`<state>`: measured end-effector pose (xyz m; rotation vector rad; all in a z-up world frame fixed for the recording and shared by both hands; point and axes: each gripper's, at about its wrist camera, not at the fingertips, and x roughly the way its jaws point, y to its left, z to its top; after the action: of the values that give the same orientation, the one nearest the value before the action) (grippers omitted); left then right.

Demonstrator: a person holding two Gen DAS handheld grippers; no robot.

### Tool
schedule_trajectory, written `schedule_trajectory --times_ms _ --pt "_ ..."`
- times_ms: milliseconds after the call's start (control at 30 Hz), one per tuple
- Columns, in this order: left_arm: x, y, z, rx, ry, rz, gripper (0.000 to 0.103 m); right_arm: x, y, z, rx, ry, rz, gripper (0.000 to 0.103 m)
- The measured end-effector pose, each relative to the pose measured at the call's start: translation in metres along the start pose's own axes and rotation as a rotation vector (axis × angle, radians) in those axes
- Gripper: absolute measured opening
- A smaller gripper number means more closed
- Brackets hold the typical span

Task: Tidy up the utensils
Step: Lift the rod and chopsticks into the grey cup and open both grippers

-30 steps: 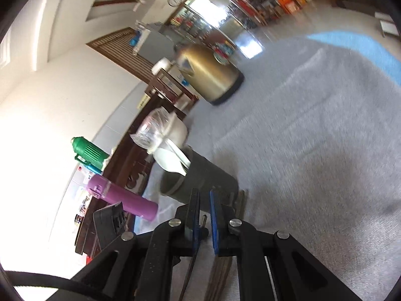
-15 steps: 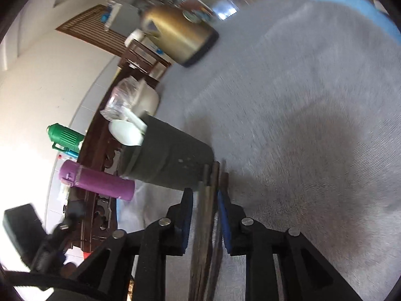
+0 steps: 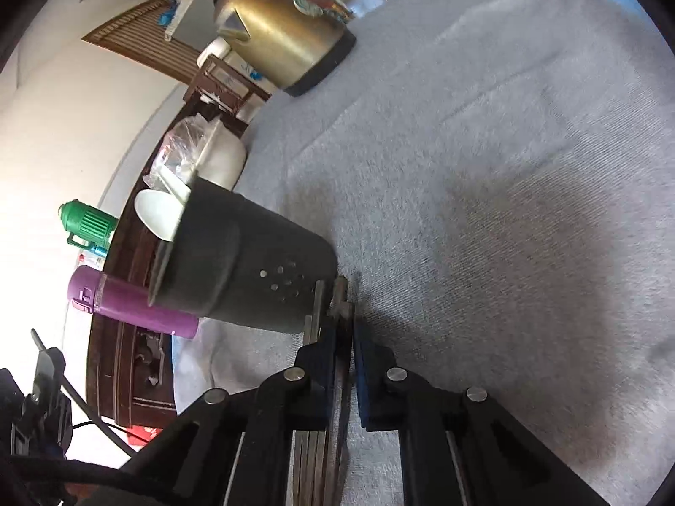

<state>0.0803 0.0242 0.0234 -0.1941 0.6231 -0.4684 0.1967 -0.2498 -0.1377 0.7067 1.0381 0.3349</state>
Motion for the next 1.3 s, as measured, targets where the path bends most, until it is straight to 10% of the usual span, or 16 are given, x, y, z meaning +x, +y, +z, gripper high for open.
schedule_trajectory --times_ms 567,1300 --pt "-0.028 -0.013 0.022 -0.02 -0.129 0.006 0.006 -0.138 0.05 -0.002 -0.121 -0.431 0.091 0.008" --pt "-0.047 -0.032 0.085 -0.037 -0.354 0.043 0.006 -0.218 0.129 0.006 -0.189 -0.827 0.144 0.008"
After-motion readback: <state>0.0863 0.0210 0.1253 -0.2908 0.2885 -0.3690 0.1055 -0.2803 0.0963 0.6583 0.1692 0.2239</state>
